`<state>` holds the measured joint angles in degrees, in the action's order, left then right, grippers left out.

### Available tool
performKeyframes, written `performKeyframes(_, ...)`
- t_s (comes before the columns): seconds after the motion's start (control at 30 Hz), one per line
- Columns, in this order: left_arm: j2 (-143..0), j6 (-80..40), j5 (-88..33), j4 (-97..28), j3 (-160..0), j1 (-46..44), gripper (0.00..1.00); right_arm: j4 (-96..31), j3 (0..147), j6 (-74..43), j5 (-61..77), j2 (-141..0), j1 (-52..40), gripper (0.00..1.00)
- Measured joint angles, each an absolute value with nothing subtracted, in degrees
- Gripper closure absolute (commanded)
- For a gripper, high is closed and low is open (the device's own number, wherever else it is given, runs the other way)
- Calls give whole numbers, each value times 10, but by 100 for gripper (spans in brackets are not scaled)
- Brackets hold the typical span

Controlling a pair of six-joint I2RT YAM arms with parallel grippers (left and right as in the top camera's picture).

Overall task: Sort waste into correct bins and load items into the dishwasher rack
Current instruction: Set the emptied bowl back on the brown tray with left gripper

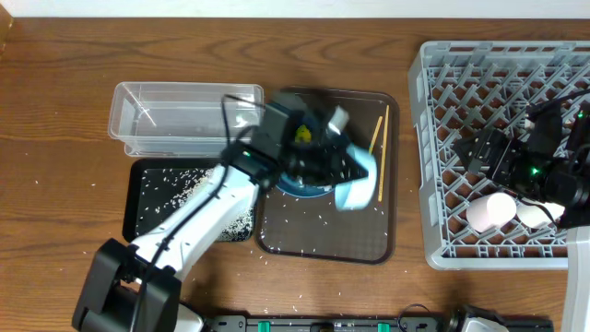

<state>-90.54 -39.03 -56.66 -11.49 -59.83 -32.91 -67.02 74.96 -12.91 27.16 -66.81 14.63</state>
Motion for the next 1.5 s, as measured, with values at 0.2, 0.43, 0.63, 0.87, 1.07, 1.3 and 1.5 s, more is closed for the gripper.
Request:
performKeyframes(0.2, -904, -367, -373, -334, -597, -442, 94, -664, 749, -129, 272, -668, 146, 2)
performKeyframes(0.43, -904, -350, -122, -367, -597, -519, 94, -663, 749, -128, 271, -668, 146, 2)
performKeyframes(0.63, -906, -329, -45, -342, -597, -522, 88, -664, 749, -128, 271, -668, 146, 2)
performKeyframes(0.87, -929, -318, -40, -347, -597, -529, 66, -664, 749, -128, 271, -668, 146, 1)
performKeyframes(1.07, -931, -305, -55, -454, -656, -531, 54, -664, 749, -128, 271, -668, 146, 1)
performKeyframes(1.3, -926, -220, 41, -443, -793, -528, 53, -663, 749, -128, 271, -668, 146, 1)
performKeyframes(1.5, -973, -133, 126, -353, -796, -474, 52, -664, 749, -128, 271, -668, 146, 1)
